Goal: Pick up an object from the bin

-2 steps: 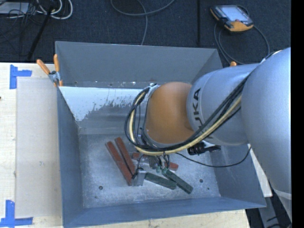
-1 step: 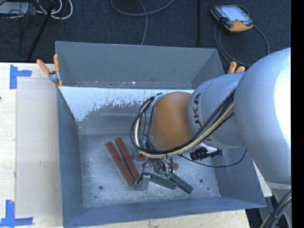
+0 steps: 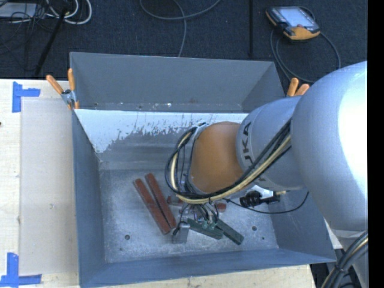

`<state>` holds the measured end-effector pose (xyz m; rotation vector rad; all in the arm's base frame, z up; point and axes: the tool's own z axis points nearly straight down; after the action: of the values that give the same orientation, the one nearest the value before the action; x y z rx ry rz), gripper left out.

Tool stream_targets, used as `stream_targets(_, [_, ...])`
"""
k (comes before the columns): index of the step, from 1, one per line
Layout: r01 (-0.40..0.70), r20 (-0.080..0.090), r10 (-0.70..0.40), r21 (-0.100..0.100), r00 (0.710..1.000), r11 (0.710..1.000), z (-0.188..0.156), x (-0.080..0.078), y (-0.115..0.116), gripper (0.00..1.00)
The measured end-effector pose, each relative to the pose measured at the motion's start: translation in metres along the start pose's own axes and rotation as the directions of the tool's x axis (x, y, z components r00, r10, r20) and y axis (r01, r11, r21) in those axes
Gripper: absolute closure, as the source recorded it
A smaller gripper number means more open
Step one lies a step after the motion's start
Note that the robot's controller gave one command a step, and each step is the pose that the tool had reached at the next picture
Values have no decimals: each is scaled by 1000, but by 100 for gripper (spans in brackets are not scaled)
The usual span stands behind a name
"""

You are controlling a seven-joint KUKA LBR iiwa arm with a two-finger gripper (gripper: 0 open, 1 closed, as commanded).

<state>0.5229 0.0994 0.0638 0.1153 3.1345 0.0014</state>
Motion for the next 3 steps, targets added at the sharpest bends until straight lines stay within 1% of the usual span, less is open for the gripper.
stream_targets(1, [50, 1, -50, -1, 999, 999, -8, 50, 51, 100])
stream_targets(2, [48, 3, -48, -1, 999, 999, -7, 49, 51, 0])
stream_targets(3, [47, -5, -47, 1, 999, 999, -6, 52, 50, 100])
